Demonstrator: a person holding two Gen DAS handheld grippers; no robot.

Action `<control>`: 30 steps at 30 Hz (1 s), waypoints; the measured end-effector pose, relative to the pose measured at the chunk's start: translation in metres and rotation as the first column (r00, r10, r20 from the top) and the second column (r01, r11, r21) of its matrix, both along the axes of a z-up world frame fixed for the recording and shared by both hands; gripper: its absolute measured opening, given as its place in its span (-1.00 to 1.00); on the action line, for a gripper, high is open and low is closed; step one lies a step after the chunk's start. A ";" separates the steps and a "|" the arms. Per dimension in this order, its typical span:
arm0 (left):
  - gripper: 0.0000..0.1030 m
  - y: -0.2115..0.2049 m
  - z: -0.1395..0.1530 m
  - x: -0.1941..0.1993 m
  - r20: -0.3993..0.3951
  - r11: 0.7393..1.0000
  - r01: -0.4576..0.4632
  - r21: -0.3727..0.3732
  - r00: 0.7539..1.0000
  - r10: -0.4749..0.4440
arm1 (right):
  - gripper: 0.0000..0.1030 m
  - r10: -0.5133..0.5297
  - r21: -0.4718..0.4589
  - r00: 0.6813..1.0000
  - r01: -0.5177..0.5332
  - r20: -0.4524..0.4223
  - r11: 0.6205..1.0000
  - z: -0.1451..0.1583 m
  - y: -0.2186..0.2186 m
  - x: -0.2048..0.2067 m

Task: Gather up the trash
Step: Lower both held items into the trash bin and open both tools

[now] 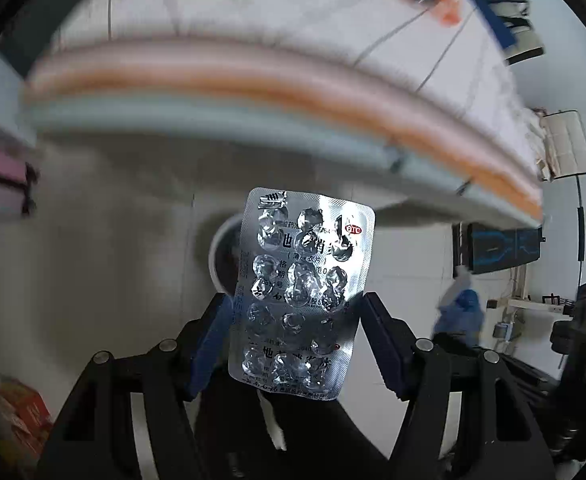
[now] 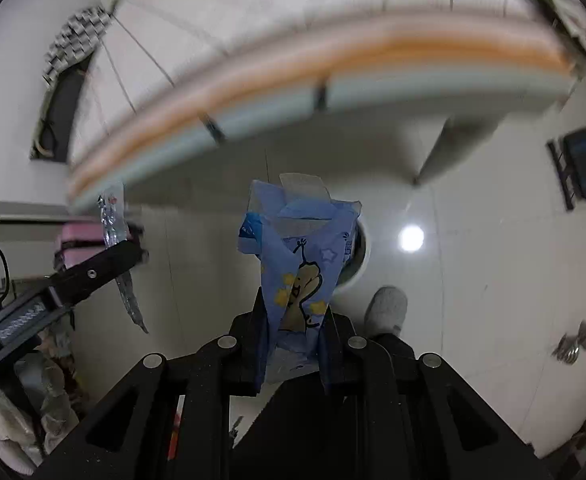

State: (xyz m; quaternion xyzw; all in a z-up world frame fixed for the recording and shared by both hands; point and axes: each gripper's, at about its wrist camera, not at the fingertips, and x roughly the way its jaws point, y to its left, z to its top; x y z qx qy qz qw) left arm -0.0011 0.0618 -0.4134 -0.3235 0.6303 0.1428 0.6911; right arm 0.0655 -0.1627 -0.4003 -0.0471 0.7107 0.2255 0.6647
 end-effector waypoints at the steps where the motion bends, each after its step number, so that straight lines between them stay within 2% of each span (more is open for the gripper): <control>1: 0.24 -0.001 -0.020 -0.001 -0.017 1.000 -0.008 -0.017 1.000 0.008 | -0.59 -0.001 -0.002 1.000 0.000 -0.017 1.000 -0.017 -0.002 -0.002; 7: 0.25 0.001 -0.150 0.005 -0.084 0.996 -0.044 -0.076 0.996 0.037 | -0.59 -0.026 -0.002 0.993 0.026 -0.113 1.000 -0.159 -0.013 0.002; 10: 0.26 0.009 -0.216 0.010 -0.107 0.988 -0.077 -0.132 0.992 0.063 | -0.59 -0.040 -0.001 0.988 0.040 -0.148 0.999 -0.228 -0.014 0.012; 12: 0.48 0.014 -0.254 0.013 -0.113 0.984 -0.091 -0.151 0.991 0.075 | -0.54 -0.040 -0.005 0.986 0.040 -0.164 0.999 -0.272 -0.014 0.016; 13: 0.72 0.016 -0.269 0.014 -0.124 0.985 -0.093 -0.145 0.989 0.075 | -0.54 -0.030 0.001 0.983 0.031 -0.181 1.000 -0.298 -0.013 0.019; 14: 0.84 0.018 -0.282 0.015 -0.132 0.986 -0.096 -0.138 0.988 0.078 | -0.53 -0.025 -0.003 0.983 0.025 -0.182 1.000 -0.312 -0.011 0.020; 16: 0.85 0.021 -0.305 0.016 -0.150 0.987 -0.098 -0.125 0.986 0.079 | -0.38 -0.004 0.003 0.978 0.004 -0.207 1.000 -0.351 -0.008 0.022; 17: 0.85 0.021 -0.309 0.012 -0.152 0.989 -0.096 -0.111 0.985 0.078 | -0.24 0.000 -0.001 0.977 0.000 -0.213 1.000 -0.363 -0.008 0.021; 18: 0.85 0.021 -0.314 0.010 -0.157 0.992 -0.090 -0.089 0.985 0.076 | 0.01 0.006 -0.003 0.976 -0.007 -0.217 1.000 -0.375 -0.007 0.021; 20: 0.85 0.021 -0.318 0.005 -0.171 0.996 -0.077 -0.049 0.983 0.068 | 0.26 0.018 0.001 0.974 -0.018 -0.224 1.000 -0.395 -0.006 0.020; 21: 0.86 0.020 -0.317 0.003 -0.177 0.997 -0.072 -0.024 0.982 0.067 | 0.44 0.027 0.000 0.975 -0.027 -0.219 1.000 -0.401 -0.004 0.020; 22: 0.85 0.018 -0.314 0.000 -0.187 0.998 -0.064 0.007 0.980 0.064 | 0.51 0.033 -0.012 0.978 -0.036 -0.204 0.999 -0.403 -0.004 0.018; 24: 0.85 0.012 -0.308 -0.004 -0.204 0.997 -0.041 0.063 0.978 0.053 | 0.80 0.045 -0.025 0.982 -0.050 -0.181 0.998 -0.404 -0.005 0.014; 26: 0.85 0.006 -0.297 -0.007 -0.212 0.995 -0.027 0.094 0.976 0.047 | 0.95 0.047 -0.058 0.988 -0.056 -0.150 0.997 -0.397 -0.006 0.012; 30: 0.86 -0.001 -0.274 -0.016 -0.228 0.990 0.006 0.142 0.973 0.027 | 0.96 0.098 -0.141 0.994 -0.104 -0.054 0.984 -0.372 0.001 0.008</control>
